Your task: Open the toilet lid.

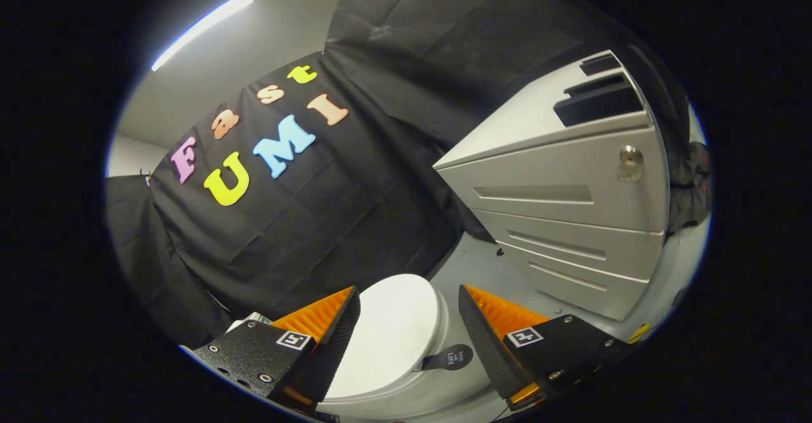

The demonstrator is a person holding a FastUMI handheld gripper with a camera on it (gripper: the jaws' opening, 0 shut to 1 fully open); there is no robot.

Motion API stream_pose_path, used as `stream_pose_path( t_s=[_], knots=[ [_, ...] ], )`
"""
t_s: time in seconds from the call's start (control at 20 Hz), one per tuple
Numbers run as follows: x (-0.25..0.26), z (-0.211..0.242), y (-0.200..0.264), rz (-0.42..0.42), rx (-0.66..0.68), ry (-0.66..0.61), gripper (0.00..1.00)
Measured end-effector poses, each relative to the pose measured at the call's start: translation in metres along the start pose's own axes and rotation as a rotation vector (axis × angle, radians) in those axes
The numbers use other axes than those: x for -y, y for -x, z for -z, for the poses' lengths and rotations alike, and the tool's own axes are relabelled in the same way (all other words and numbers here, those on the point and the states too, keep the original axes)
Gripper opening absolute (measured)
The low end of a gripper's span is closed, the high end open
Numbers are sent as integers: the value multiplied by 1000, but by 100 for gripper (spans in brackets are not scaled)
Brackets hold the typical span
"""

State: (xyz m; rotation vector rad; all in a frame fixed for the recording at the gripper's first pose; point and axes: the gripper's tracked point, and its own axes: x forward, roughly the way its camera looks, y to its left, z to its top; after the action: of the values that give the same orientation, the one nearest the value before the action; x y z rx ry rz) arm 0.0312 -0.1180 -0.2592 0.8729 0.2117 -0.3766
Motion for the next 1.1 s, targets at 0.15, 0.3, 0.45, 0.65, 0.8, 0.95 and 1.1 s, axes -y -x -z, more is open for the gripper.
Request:
stream_pose_path(
  t_s=[0.15, 0.3, 0.45, 0.65, 0.8, 0.95, 1.1],
  knots=[
    [25, 19, -4, 38, -28, -109, 95],
    [38, 42, -12, 66, -67, -177, 95],
    [43, 65, -24, 87, -118, -219, 95],
    [52, 88, -31, 104, -163, -308, 94],
    [56, 100, -35, 108, -194, -358, 85],
    [51, 106, -38, 100, -223, -376, 72],
    [54, 113, -37, 86, -240, -381, 59]
  ],
)
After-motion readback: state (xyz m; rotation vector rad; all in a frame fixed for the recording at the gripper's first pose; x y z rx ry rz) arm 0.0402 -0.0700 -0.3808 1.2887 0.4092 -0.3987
